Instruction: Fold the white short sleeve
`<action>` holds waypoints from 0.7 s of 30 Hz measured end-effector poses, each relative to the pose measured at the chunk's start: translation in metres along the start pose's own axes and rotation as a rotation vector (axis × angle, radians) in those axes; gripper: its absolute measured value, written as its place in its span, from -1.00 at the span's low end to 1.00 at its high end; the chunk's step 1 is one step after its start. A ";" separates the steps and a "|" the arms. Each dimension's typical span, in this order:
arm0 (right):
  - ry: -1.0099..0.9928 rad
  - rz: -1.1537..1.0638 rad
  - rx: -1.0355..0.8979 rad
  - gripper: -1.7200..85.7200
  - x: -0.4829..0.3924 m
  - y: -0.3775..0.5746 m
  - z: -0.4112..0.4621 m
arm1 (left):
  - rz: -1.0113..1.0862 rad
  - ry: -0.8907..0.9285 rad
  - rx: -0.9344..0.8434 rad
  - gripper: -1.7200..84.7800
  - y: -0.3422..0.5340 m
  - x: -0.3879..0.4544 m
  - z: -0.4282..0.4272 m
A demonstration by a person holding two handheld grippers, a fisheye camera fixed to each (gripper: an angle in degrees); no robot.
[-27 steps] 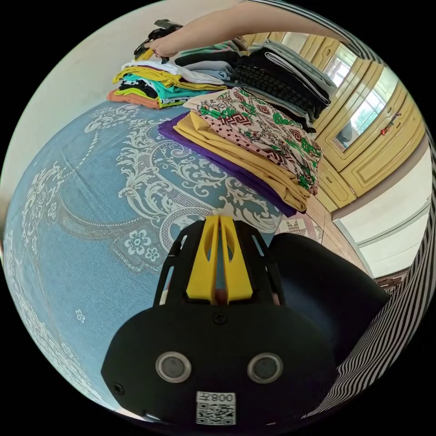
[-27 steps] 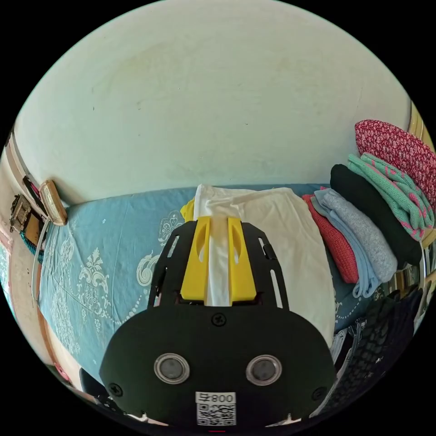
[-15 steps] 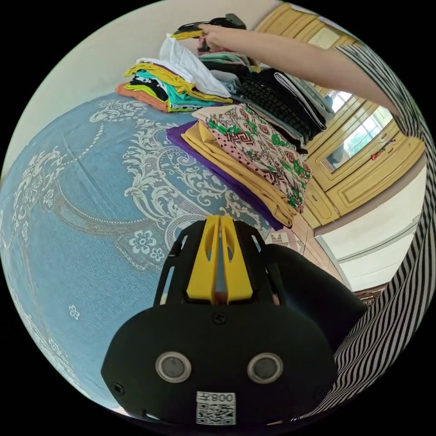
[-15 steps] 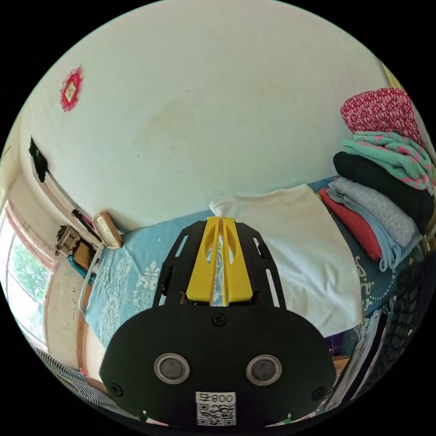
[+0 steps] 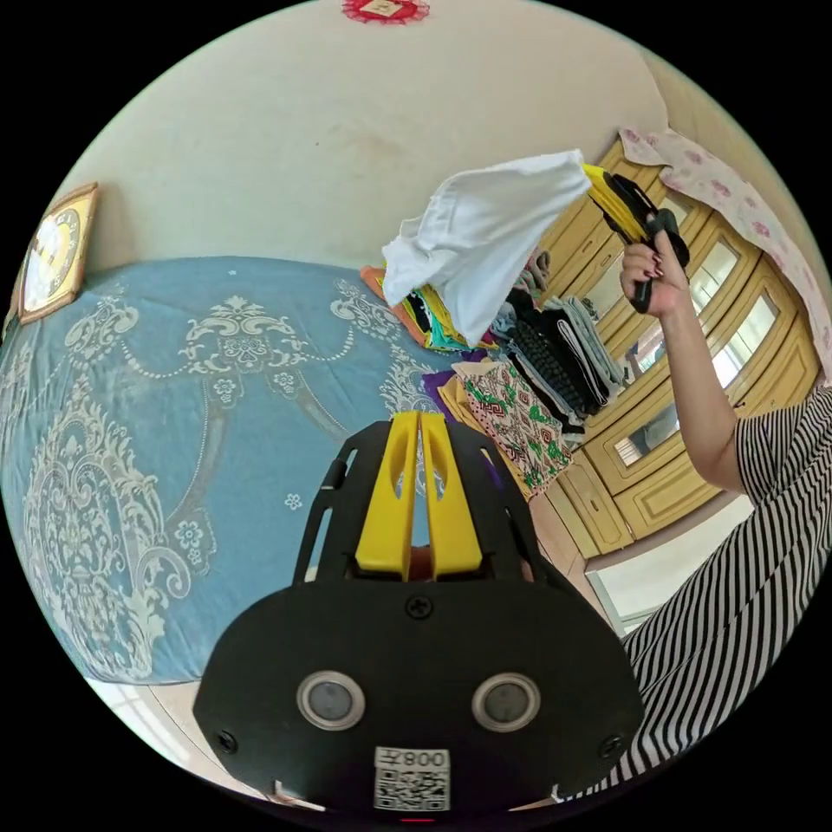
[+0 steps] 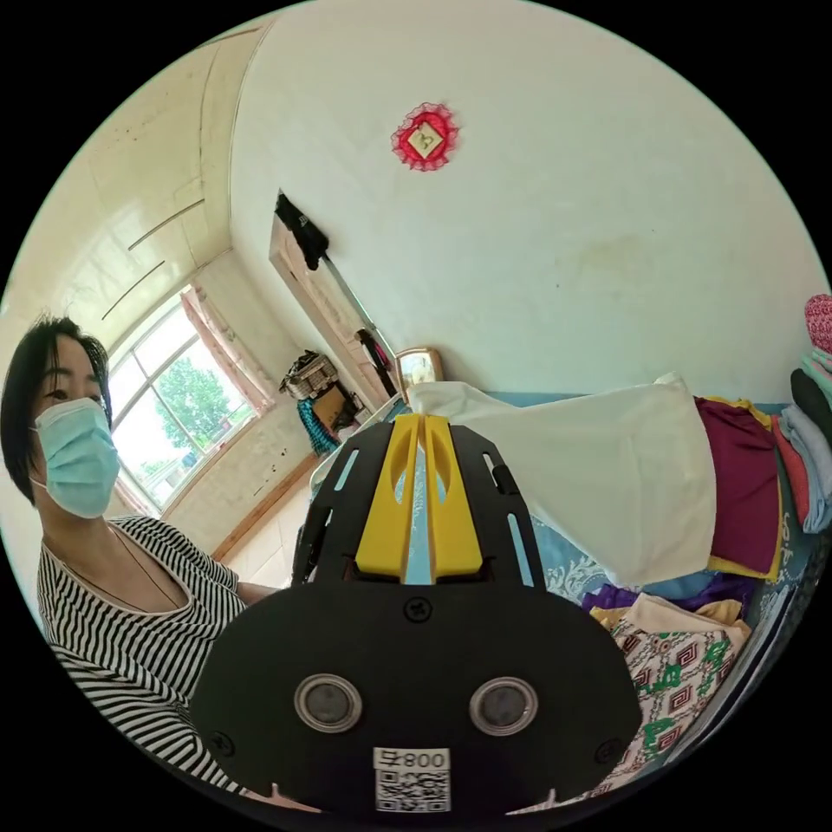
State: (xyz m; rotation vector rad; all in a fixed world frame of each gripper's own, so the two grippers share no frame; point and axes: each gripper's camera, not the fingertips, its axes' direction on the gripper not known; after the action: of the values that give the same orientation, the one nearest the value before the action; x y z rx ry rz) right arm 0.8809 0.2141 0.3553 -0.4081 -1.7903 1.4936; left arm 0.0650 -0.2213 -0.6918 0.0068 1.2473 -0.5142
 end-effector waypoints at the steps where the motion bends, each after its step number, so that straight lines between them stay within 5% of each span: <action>1: -0.018 -0.005 -0.005 -0.95 -0.020 0.015 0.001 | -0.015 -0.015 0.023 -0.94 0.004 -0.005 -0.022; 11: -0.162 0.035 -0.062 -0.95 -0.133 0.135 0.004 | -0.107 -0.082 0.027 -0.81 0.059 -0.033 -0.139; 21: -0.188 0.000 -0.036 -0.95 -0.202 0.217 -0.020 | -0.050 -0.079 -0.060 -0.77 0.056 -0.049 -0.159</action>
State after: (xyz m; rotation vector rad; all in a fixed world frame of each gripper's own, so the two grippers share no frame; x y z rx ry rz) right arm 0.9824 0.1514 0.0830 -0.2935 -1.9653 1.5441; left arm -0.0679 -0.1090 -0.7162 -0.0951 1.1873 -0.5150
